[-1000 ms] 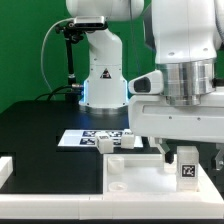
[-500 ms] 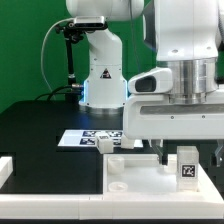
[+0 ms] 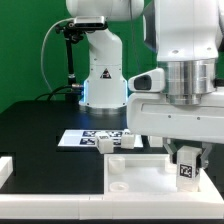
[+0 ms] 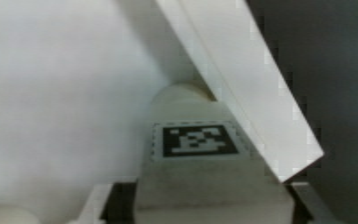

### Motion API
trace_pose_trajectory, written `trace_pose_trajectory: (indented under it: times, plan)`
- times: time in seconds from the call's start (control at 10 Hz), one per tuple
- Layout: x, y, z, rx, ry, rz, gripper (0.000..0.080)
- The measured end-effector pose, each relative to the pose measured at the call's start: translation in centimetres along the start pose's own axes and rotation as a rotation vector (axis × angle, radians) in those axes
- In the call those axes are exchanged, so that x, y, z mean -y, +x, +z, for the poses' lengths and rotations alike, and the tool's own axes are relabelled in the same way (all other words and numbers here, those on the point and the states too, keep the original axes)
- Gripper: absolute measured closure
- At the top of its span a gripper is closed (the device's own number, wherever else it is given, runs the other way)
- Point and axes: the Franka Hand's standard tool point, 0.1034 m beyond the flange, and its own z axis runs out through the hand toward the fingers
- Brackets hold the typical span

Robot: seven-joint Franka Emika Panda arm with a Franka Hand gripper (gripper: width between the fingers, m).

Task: Assemble one leg

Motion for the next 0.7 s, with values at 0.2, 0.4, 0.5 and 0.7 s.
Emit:
trace_pose_trajectory:
  times: [0.2,0.4,0.5,0.7]
  plan:
    - [-0.1,-0.11,-0.08,0.001,-0.014,0.379,0.0514]
    - [-0.09,0.14,0.09,0.057,0.011,0.814,0.0514]
    - [-0.02,0.08,0.08,0.057,0.01,0.914,0.0514]
    - [-0.03,0.05,0.1,0.057,0.01,0.913,0.0514]
